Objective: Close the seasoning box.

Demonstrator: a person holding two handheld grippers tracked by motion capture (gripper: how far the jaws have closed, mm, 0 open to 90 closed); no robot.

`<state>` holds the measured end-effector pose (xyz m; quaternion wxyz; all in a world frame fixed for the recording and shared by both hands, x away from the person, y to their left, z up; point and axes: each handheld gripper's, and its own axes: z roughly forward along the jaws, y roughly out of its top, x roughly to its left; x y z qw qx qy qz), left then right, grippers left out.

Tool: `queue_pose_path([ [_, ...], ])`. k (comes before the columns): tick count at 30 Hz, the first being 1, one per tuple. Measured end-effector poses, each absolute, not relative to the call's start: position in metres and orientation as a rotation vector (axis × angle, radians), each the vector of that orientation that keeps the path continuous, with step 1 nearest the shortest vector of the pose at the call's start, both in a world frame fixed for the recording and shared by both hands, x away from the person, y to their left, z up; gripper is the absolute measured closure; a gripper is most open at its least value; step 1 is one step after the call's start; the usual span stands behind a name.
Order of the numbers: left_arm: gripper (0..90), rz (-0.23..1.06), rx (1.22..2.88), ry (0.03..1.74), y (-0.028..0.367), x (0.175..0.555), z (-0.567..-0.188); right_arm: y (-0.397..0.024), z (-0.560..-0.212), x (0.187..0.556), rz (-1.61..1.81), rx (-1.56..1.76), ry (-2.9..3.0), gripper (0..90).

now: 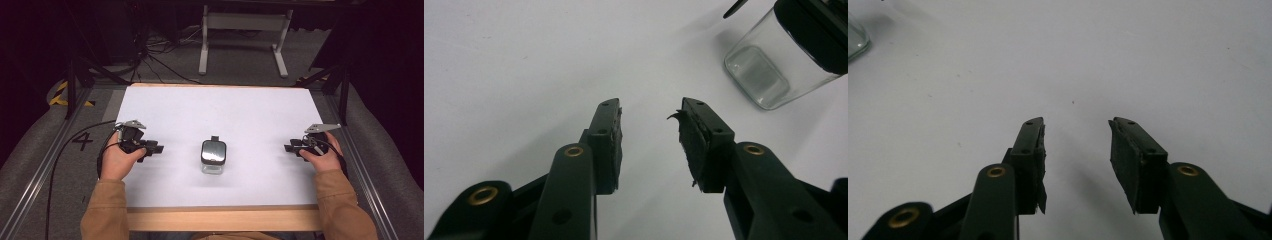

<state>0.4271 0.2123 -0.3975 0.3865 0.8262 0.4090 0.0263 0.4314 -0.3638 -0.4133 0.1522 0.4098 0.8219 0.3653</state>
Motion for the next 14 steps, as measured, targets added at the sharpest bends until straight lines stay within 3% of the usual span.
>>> queue_pose_path([
  [14,59.9,0.059,2.105,1.053,0.2106,0.4296,-0.3989,-0.3642,-0.417,0.4295,1.049,1.179,2.354,55.8],
])
